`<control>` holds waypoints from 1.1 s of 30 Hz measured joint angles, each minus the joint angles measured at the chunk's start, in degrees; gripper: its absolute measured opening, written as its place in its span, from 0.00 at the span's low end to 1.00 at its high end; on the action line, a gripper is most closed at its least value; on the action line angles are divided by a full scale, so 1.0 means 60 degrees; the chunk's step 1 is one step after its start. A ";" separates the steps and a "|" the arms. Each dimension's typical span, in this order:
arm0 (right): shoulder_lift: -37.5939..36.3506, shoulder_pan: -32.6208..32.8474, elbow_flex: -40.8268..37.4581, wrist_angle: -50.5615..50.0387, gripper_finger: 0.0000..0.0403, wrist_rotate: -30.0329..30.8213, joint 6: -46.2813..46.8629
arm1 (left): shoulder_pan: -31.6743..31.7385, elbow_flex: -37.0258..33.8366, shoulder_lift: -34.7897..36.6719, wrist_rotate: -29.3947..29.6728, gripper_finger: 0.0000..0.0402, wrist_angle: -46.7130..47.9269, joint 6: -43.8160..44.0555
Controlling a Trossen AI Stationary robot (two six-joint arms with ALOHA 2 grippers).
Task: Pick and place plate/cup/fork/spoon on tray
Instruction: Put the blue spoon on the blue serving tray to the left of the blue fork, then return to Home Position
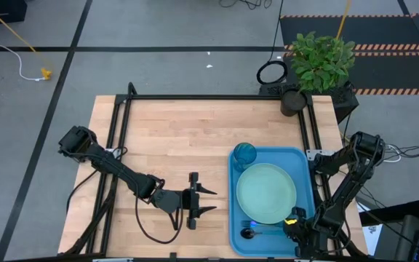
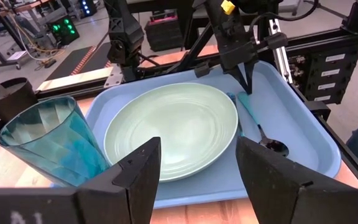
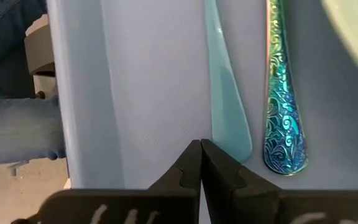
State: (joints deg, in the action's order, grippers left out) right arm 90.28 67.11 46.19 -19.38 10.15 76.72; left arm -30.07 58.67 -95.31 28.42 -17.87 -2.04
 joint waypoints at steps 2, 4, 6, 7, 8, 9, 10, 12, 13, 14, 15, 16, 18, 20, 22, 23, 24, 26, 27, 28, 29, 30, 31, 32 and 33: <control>-0.0055 0.0000 -0.0010 0.0136 0.00 0.0007 -0.0250 | 0.0001 0.0000 0.0003 0.0000 0.53 0.0000 0.0000; -0.0117 0.0000 0.0133 0.0202 0.00 0.0076 -0.0554 | 0.0001 0.0000 0.0003 0.0000 0.53 0.0000 -0.0004; -0.0214 0.0004 0.0427 0.0191 0.00 0.0389 -0.1052 | 0.0001 0.0003 0.0000 0.0000 0.53 -0.0039 -0.0006; -0.0275 0.0004 0.0589 0.0189 0.00 0.0612 -0.1372 | 0.0001 0.0002 0.0000 0.0000 0.53 -0.0107 -0.0037; -0.0323 0.0002 0.0736 0.0191 0.00 0.0870 -0.1723 | 0.0001 0.0000 0.0000 0.0000 0.53 -0.0228 -0.0096; -0.0394 -0.0017 0.0865 0.0175 0.00 0.1155 -0.2106 | 0.0001 0.0000 0.0000 0.0000 0.53 -0.0381 -0.0176; -0.0462 -0.0044 0.0988 0.0135 0.00 0.1438 -0.2516 | -0.0002 0.0003 0.0003 0.0000 0.53 -0.0572 -0.0261; -0.0699 -0.0094 0.1200 0.0108 0.00 0.1982 -0.3292 | -0.0010 0.0001 0.0047 -0.0080 0.52 -0.0957 -0.0498; -0.0861 -0.0123 0.1269 0.0118 0.00 0.2179 -0.3633 | -0.0010 0.0002 0.0067 -0.0106 0.50 -0.1226 -0.0609; -0.1061 -0.0160 0.1297 0.0118 0.00 0.2341 -0.3974 | -0.0011 0.0004 0.0132 -0.0125 0.48 -0.1423 -0.0747; -0.1273 -0.0214 0.1297 0.0103 0.00 0.2452 -0.4372 | -0.0029 0.0000 0.0266 -0.0135 0.45 -0.1458 -0.0878; -0.1511 -0.0273 0.1297 0.0056 0.00 0.2604 -0.4836 | -0.0050 0.0000 0.0416 -0.0135 0.40 -0.1495 -0.0952; -0.2046 -0.0391 0.1297 -0.0089 0.00 0.3159 -0.5805 | -0.0011 0.0007 0.0698 -0.0075 0.31 -0.1543 -0.0974; -0.2636 -0.0534 0.1299 -0.0251 0.00 0.3921 -0.6888 | 0.0006 0.0007 0.0981 0.0154 0.21 -0.1137 -0.0956; -0.3195 -0.0699 0.1301 -0.0498 0.00 0.4546 -0.7925 | 0.0078 0.0004 0.1237 0.0261 0.12 -0.0831 -0.0915; -0.3466 -0.0792 0.1301 -0.0662 0.00 0.4771 -0.8395 | 0.0120 0.0004 0.1391 0.0272 0.08 -0.0719 -0.0921; -0.3739 -0.0917 0.1301 -0.0754 0.00 0.4885 -0.8883 | 0.0152 0.0004 0.1562 0.0278 0.04 -0.0537 -0.0943; -0.4262 -0.1204 0.1301 -0.0951 0.00 0.5046 -0.9654 | 0.0228 0.0004 0.1824 0.0282 0.02 -0.0137 -0.0951; -0.4506 -0.1375 0.1287 -0.1043 0.00 0.5048 -0.9999 | 0.0287 0.0004 0.1910 0.0278 0.02 0.0095 -0.0903; -0.4749 -0.1562 0.1210 -0.1007 0.00 0.5039 -1.0327 | 0.0349 0.0004 0.1995 0.0273 0.03 0.0334 -0.0835; -0.4996 -0.1750 0.1097 -0.1001 0.00 0.4989 -1.0627 | 0.0432 0.0004 0.2076 0.0293 0.04 0.0558 -0.0774; -0.5242 -0.1970 0.0937 -0.0957 0.00 0.4834 -1.0915 | 0.0513 0.0004 0.2148 0.0325 0.04 0.0768 -0.0702; -0.5506 -0.2193 0.0736 -0.0876 0.00 0.4640 -1.1127 | 0.0610 0.0004 0.2207 0.0367 0.04 0.0954 -0.0635; -0.5779 -0.2417 0.0526 -0.0757 0.00 0.4404 -1.1307 | 0.0698 0.0004 0.2256 0.0385 0.03 0.1129 -0.0583; -0.6043 -0.2631 0.0284 -0.0595 0.00 0.4191 -1.1435 | 0.0778 0.0004 0.2285 0.0390 0.02 0.1320 -0.0571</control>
State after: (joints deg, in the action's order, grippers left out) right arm 54.02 51.32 47.90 -22.95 35.30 8.10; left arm -25.40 58.70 -81.60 30.76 -9.95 -5.47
